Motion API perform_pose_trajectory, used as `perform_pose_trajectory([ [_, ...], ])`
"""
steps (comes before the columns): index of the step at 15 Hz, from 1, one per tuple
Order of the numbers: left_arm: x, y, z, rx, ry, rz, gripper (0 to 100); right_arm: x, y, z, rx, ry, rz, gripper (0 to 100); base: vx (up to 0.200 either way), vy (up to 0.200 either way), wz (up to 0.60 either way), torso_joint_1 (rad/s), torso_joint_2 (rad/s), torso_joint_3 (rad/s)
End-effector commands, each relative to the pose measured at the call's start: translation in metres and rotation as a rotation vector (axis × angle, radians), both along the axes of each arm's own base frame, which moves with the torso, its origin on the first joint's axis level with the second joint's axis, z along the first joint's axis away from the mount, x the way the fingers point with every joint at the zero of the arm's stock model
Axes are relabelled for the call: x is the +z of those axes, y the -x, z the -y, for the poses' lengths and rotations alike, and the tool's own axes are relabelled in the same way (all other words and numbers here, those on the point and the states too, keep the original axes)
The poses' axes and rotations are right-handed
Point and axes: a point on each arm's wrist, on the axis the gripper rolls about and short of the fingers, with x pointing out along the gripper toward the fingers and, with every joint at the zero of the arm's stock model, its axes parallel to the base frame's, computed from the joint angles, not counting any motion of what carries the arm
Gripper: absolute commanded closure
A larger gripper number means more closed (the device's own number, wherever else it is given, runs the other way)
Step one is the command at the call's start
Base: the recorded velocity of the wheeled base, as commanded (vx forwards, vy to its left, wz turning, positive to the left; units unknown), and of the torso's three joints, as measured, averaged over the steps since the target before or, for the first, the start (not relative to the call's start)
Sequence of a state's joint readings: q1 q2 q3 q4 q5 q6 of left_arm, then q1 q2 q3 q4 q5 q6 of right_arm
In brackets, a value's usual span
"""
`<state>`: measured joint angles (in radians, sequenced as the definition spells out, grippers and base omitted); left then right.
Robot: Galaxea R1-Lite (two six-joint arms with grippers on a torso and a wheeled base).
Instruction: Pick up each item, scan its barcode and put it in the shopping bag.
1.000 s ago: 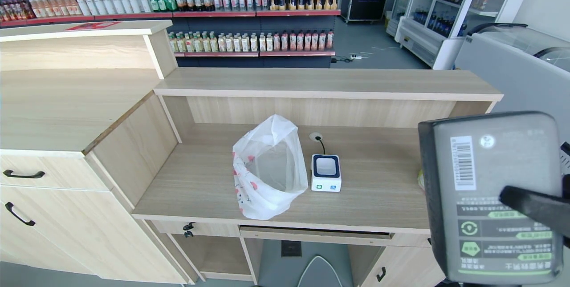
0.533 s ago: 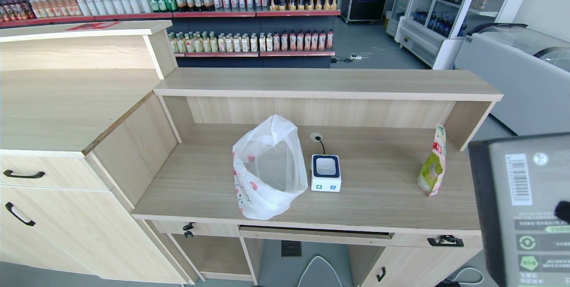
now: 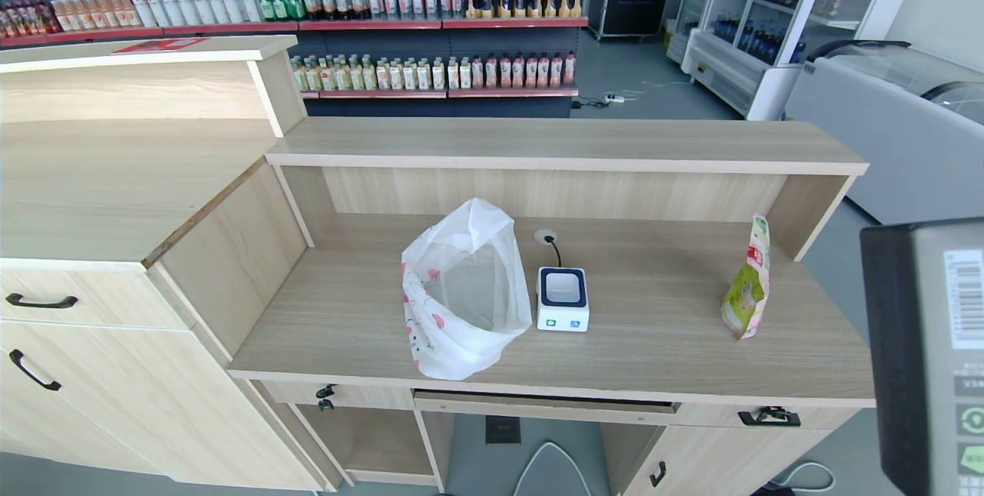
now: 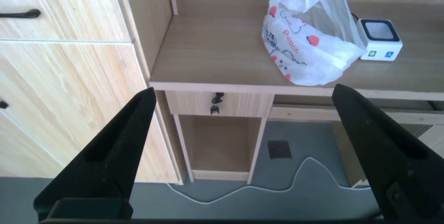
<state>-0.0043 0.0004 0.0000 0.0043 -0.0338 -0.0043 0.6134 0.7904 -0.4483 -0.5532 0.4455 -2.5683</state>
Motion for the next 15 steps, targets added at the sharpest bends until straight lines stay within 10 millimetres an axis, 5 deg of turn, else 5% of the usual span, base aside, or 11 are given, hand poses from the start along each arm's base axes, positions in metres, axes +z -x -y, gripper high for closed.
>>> perform_pose_trajectory([
  [1,0.0,0.0,0.0,0.0,0.0,-0.001,0,0.003,-0.003,-0.001,-0.007,-0.038,-0.045,100,0.0,0.0,0.0,0.0,0.0,0.0],
  [4,0.0,0.0,0.0,0.0,0.0,0.0,0,-0.001,-0.019,0.002,-0.07,-0.293,-0.487,100,0.0,0.0,0.0,0.0,0.0,0.0],
  [7,0.0,0.0,0.0,0.0,0.0,-0.001,0,0.005,-0.029,0.025,-0.326,-0.701,-0.695,100,0.0,0.0,0.0,0.0,0.0,0.0],
  [12,0.0,0.0,0.0,0.0,0.0,-0.001,0,0.018,-0.056,0.06,-0.46,-1.301,-0.728,100,0.0,0.0,0.0,0.0,0.0,0.0],
  [15,0.0,0.0,0.0,0.0,0.0,-0.001,0,-0.009,-0.083,0.103,-0.658,-1.638,-0.779,100,0.0,0.0,0.0,0.0,0.0,0.0],
])
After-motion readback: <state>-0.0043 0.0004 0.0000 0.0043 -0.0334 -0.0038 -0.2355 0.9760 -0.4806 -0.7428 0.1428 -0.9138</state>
